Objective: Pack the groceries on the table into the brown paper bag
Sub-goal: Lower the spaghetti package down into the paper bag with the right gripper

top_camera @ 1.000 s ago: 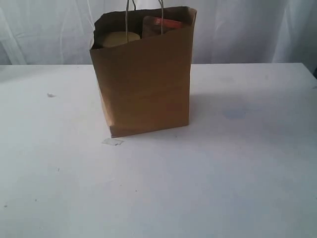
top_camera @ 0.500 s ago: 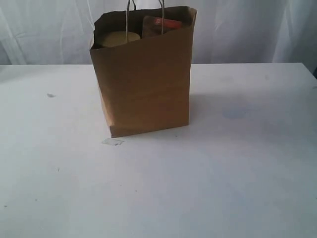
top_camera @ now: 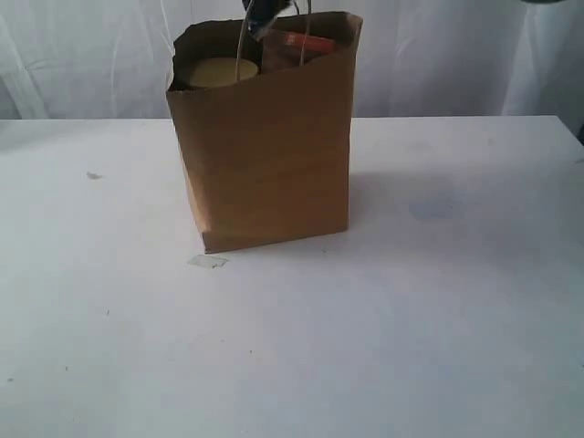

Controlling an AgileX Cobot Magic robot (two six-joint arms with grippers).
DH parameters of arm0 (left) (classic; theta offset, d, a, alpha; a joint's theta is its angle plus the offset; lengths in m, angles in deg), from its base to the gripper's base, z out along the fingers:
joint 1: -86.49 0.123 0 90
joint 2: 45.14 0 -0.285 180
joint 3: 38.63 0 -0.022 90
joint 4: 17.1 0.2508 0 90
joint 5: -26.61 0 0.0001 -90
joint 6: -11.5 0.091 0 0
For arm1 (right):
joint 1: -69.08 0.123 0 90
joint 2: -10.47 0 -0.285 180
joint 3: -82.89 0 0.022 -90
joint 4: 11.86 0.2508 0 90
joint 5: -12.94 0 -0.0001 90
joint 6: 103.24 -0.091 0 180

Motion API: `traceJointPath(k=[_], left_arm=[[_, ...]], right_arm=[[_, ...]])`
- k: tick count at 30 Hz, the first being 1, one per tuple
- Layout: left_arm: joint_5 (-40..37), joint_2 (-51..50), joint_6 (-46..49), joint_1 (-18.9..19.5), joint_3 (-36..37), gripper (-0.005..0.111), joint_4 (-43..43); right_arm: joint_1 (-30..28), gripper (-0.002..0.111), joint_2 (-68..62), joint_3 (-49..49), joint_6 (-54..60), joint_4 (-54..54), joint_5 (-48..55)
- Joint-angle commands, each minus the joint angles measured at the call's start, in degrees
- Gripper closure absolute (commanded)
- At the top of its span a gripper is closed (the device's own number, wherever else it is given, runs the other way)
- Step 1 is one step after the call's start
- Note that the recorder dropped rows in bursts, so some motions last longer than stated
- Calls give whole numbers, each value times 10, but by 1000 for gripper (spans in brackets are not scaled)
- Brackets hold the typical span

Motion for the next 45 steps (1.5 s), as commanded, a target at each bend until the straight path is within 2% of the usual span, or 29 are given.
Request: traceJointPath(k=[1, 14, 18, 38, 45], left_arm=[[4, 2, 1, -3, 3, 107, 3], [4, 2, 1, -3, 3, 107, 3], [4, 2, 1, -3, 3, 107, 3], [4, 2, 1, -3, 3, 107, 3], [4, 2, 1, -3, 3, 107, 3]], right_arm=[[-1, 108, 6, 18, 41, 12, -2], [-1, 108, 0, 76, 78, 23, 30], [-1, 108, -6, 77, 78, 23, 88], [-1, 108, -36, 77, -14, 31, 91], [-1, 108, -36, 84, -14, 31, 150]])
